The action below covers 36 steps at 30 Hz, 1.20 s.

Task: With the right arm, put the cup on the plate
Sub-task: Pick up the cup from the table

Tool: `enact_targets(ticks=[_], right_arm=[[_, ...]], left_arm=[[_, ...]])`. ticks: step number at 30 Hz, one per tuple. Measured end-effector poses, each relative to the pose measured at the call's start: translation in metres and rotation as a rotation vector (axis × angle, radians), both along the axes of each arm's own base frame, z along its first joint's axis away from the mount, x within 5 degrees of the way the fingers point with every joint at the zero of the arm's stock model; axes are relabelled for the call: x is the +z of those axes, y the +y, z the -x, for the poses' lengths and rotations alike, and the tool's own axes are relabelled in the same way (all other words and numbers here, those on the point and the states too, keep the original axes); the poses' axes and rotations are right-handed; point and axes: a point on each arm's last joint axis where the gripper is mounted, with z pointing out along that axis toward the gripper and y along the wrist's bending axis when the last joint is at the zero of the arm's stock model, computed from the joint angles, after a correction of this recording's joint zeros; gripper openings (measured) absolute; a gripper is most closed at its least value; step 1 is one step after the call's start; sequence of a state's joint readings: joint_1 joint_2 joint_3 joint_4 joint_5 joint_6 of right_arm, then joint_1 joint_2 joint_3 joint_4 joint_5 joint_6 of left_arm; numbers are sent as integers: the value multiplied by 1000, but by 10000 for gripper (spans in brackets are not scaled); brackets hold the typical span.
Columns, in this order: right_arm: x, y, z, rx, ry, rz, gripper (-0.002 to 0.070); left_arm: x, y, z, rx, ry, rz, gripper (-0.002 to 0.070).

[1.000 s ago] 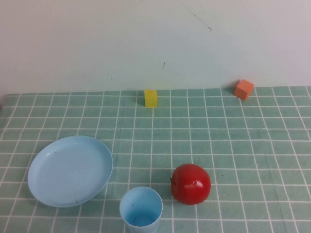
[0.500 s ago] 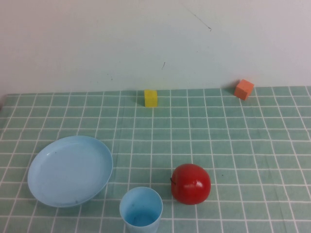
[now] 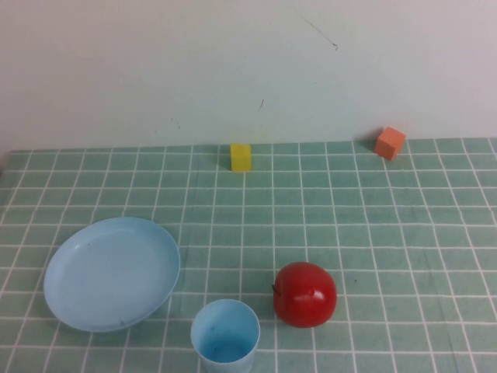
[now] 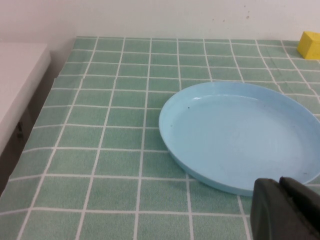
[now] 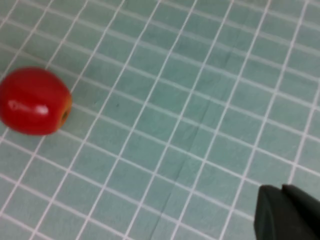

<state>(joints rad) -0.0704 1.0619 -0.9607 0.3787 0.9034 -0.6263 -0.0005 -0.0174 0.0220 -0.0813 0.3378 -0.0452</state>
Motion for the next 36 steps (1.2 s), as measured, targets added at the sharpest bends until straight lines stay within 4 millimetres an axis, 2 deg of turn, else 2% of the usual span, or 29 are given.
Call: enact_targets(ticks=[6, 12, 18, 26, 31, 36], right_arm=[[-41, 21, -28, 82, 211, 110, -2], [-64, 39, -39, 123, 305, 211, -2], [-69, 47, -43, 182, 282, 248, -2], [-67, 33, -49, 205, 213, 440, -2], [-68, 36, -59, 133, 152, 387, -2], [-74, 42, -76, 164, 224, 381, 3]], left_arm=[[0, 0, 0, 0, 0, 0, -3], [0, 0, 0, 0, 0, 0, -3], [0, 0, 0, 0, 0, 0, -3], [0, 0, 0, 0, 0, 0, -3], [0, 0, 0, 0, 0, 0, -3], [0, 0, 0, 0, 0, 0, -3]])
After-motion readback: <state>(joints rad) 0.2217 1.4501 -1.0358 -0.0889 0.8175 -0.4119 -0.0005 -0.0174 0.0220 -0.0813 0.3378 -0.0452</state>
